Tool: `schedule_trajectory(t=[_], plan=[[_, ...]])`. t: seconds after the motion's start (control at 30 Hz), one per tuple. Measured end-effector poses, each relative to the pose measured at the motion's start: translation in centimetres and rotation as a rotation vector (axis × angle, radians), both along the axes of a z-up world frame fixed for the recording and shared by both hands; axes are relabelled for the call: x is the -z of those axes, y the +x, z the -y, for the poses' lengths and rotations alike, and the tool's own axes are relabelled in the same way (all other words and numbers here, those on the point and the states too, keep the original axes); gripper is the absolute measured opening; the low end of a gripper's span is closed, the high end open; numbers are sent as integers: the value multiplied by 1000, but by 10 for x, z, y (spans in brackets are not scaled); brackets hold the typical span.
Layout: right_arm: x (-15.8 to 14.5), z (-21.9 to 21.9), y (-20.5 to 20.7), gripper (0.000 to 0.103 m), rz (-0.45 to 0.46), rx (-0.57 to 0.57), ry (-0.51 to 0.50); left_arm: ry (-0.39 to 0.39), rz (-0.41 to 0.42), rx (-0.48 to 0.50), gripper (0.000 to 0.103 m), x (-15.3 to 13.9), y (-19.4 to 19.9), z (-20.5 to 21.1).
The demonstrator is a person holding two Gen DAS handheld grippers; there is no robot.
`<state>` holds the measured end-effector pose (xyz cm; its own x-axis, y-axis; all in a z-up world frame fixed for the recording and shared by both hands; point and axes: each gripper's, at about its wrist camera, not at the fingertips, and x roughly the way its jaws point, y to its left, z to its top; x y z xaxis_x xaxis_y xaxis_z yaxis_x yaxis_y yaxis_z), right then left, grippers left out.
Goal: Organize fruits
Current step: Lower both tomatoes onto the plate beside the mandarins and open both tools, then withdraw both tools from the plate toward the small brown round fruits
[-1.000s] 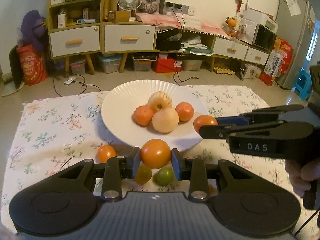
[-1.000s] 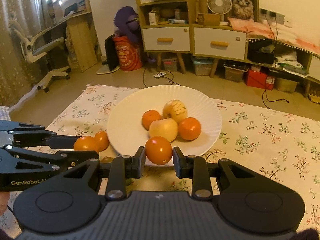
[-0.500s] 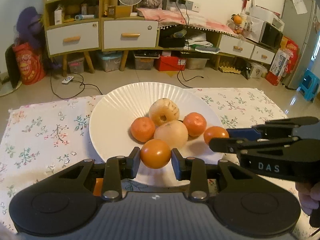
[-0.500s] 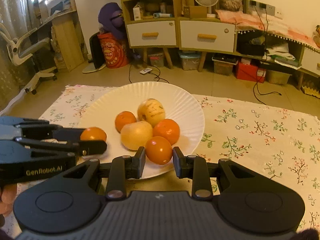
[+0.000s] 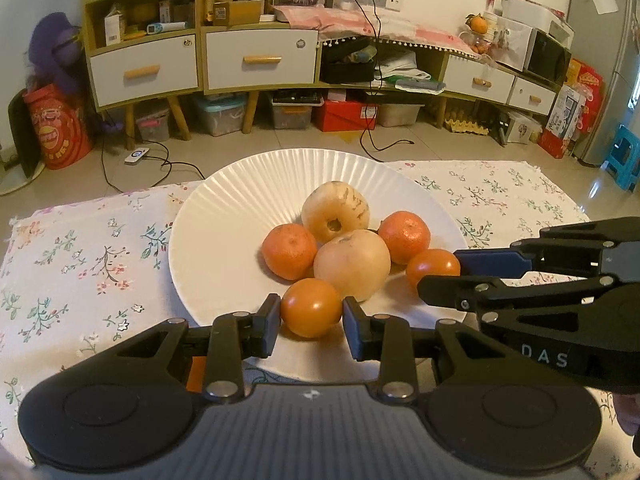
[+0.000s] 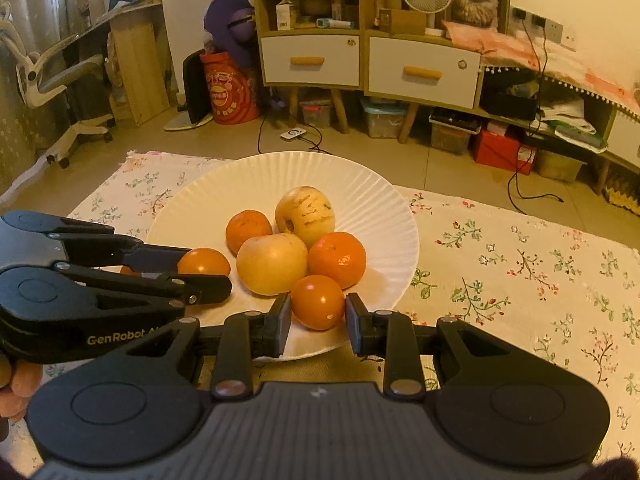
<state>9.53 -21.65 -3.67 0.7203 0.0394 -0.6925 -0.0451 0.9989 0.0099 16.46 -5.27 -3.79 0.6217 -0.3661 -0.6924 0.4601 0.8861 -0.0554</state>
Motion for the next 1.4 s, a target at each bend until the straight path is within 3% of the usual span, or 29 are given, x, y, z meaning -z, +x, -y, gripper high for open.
schedule_trajectory(t=[0.3, 0.43, 0.97, 1.4], plan=[[-1, -3, 1, 27, 0, -9, -27, -3, 11, -5, 21, -2, 1, -2], [-1, -3, 1, 28, 2, -6, -31, 4, 13, -9, 29, -2, 0, -3], [-17, -4, -16, 63, 23, 1, -45, 36, 47, -29, 63, -17, -20, -23], [-21, -14, -39, 71, -30, 13, -64, 22, 28, -70, 75, -26, -44, -54]])
